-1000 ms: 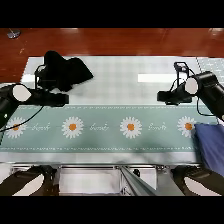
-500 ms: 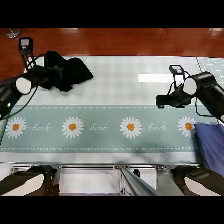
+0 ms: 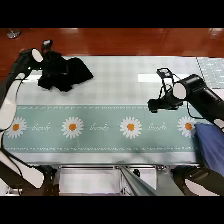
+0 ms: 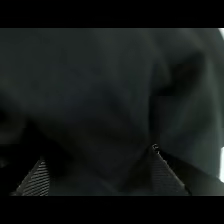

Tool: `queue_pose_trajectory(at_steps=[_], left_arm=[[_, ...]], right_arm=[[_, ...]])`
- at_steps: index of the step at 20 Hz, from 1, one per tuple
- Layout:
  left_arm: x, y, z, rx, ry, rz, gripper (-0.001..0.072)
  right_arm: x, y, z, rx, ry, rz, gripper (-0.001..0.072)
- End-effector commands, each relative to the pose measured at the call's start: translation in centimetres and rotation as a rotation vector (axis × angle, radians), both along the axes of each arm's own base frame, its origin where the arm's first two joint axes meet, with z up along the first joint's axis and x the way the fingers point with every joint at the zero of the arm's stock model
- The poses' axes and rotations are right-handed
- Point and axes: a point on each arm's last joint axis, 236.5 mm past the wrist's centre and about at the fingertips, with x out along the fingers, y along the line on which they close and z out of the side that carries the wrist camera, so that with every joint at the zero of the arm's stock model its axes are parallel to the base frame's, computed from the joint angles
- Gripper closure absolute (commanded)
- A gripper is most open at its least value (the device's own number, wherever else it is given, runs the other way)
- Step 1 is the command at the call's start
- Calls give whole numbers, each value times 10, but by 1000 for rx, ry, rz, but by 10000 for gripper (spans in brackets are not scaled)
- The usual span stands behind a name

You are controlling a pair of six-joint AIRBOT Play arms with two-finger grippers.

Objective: Fold the shirts.

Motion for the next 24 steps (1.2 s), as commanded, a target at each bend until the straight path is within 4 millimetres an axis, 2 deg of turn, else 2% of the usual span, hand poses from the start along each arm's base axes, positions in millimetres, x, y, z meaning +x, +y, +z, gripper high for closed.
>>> queue_pose_trajectory(at_steps=[1,3,4,5,7,8,9,11,13,15,18,20,22,24], left_arm=[[-24,-9,-34,-29,225,-18,6],[-27,-9,-38,-29,241,-19,11],[-28,-6,-36,-30,245,-15,203],[-29,-4,-31,-30,251,-18,688],[-18,-2,-3,-30,191,-16,682],[-7,-2,22,-29,125,-14,681],[2,-3,52,-27,55,-15,681],[11,-13,125,-44,-117,-62,682],[6,-31,204,-95,-294,-121,682],[-9,-45,279,-159,-452,-127,682],[-48,-77,379,-277,-671,-220,682],[-75,-91,432,-349,-787,-257,682],[-99,-100,475,-384,-885,-275,682],[-125,-118,512,-402,-967,-327,682]], right_arm=[[-2,2,0,-5,3,0,93],[-2,2,0,-4,4,-4,93],[-2,2,0,-3,4,-7,93],[-2,2,0,-3,4,-7,93],[-3,2,0,-1,6,-11,93],[-3,2,3,0,-1,-11,93],[-3,3,7,7,-14,-10,93],[-4,2,20,18,-45,-7,93],[-9,0,37,31,-77,-9,93],[-11,-1,61,63,-150,-9,93],[-18,-1,98,116,-256,-9,93],[-25,2,117,163,-303,-8,93],[-31,4,131,199,-338,-7,93],[-35,5,140,221,-361,-5,93]])
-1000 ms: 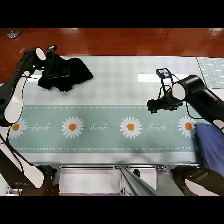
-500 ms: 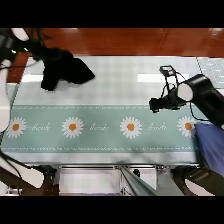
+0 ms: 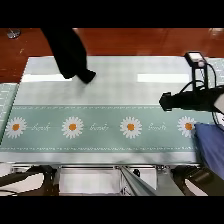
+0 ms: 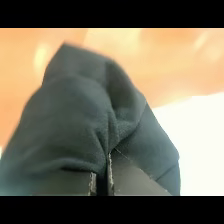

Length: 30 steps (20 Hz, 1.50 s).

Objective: Fold the shirts.

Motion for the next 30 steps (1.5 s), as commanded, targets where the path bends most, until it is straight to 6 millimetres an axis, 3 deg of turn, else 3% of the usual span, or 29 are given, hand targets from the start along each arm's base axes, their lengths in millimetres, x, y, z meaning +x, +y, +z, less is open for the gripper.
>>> queue_pose_trajectory(at_steps=[1,4,7,11,13,15,18,20,22,24,25,26,27,28,30], left_arm=[[-57,-38,79,-68,-184,-105,683],[-99,-92,95,-101,-216,-244,682],[-134,-162,81,-144,-171,-413,683],[-167,-206,71,-179,-122,-526,683],[-183,-223,48,-133,-75,-593,682],[-188,-231,1,-82,49,-622,682],[-184,-222,-107,10,266,-573,682],[-184,-202,-205,60,472,-471,682],[-195,-187,-294,103,637,-411,681],[-208,-168,-362,145,767,-354,677],[-213,-158,-384,143,841,-313,566],[-218,-149,-399,140,915,-281,162],[-219,-141,-402,156,950,-289,2],[-218,-131,-397,169,971,-308,2],[-207,-97,-372,156,1018,-292,3]], right_arm=[[-10,5,20,57,-51,9,93],[-10,6,23,66,-59,11,93],[-8,7,24,71,-71,11,93],[-8,8,25,77,-71,12,93],[-9,8,24,75,-63,13,93],[-14,6,20,63,-40,15,93],[-16,5,19,58,-32,18,94],[-16,5,19,58,-31,18,93],[-15,5,19,57,-32,18,93],[-13,6,16,54,-28,17,93],[-13,9,13,69,-15,13,91],[-13,21,11,116,7,24,79],[-12,33,9,140,12,68,78],[-6,36,6,139,7,85,77],[8,2,-4,109,37,1,77]])
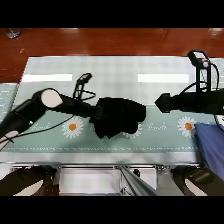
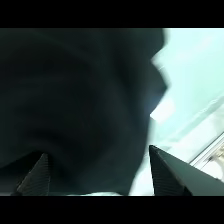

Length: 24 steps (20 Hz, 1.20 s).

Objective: Fold the shirts.

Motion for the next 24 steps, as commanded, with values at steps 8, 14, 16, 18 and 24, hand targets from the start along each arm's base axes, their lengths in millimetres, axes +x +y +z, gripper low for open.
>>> queue_pose_trajectory(at_steps=[8,14,16,18,24], left_arm=[[-54,48,7,-375,234,130,4],[-72,-35,-28,-450,196,123,6],[-50,-49,-36,-398,127,155,6],[-36,-62,-33,-401,135,165,61],[-8,-61,18,-520,121,90,681]], right_arm=[[-21,-152,-90,210,222,-545,79],[-72,-23,-155,472,441,-273,84],[-73,-13,-160,431,437,-242,84],[-72,0,-161,417,427,-213,84],[-66,47,-189,435,490,-175,84]])
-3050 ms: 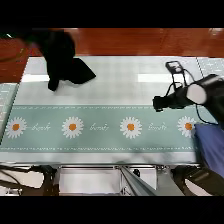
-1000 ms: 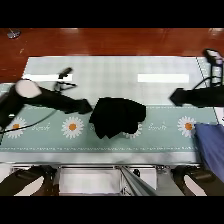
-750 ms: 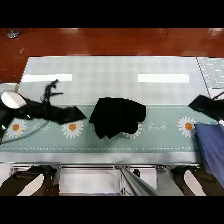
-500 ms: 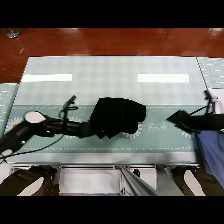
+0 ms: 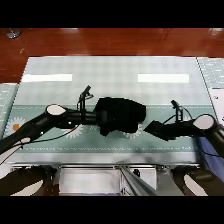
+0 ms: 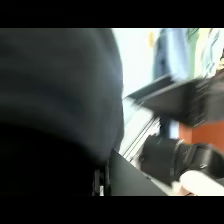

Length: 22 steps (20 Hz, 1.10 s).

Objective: Fold the shirts.

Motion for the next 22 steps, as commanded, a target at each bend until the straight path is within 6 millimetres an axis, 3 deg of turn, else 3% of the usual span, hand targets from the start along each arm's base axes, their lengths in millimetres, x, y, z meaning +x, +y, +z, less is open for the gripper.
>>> queue_pose_trajectory(at_steps=[1,5,9,10,11,12,14,15,17,19,20,22], left_arm=[[14,6,26,-69,-8,-20,681],[22,22,33,-98,-12,-15,681],[21,20,33,-95,-29,-29,681],[20,20,33,-95,-31,-32,682],[20,20,34,-98,-33,-33,682],[15,18,46,-122,-40,-60,683],[18,24,81,-106,-170,-116,684],[31,33,102,-65,-263,-99,684],[71,65,161,28,-452,25,684],[103,103,231,103,-601,184,685],[109,117,258,164,-668,226,685],[108,147,313,280,-771,322,684]], right_arm=[[15,28,-14,24,-2,-17,84],[25,63,-23,72,43,27,85],[38,90,-31,100,69,43,115],[40,96,-32,100,67,51,239],[43,101,-28,106,57,68,617],[49,105,-17,118,22,105,695],[70,97,23,88,-95,203,695],[89,80,53,29,-176,222,695],[135,35,135,-102,-388,189,695],[163,-5,240,-177,-629,115,695],[162,-19,288,-192,-728,85,695],[139,-32,377,-219,-928,79,695]])
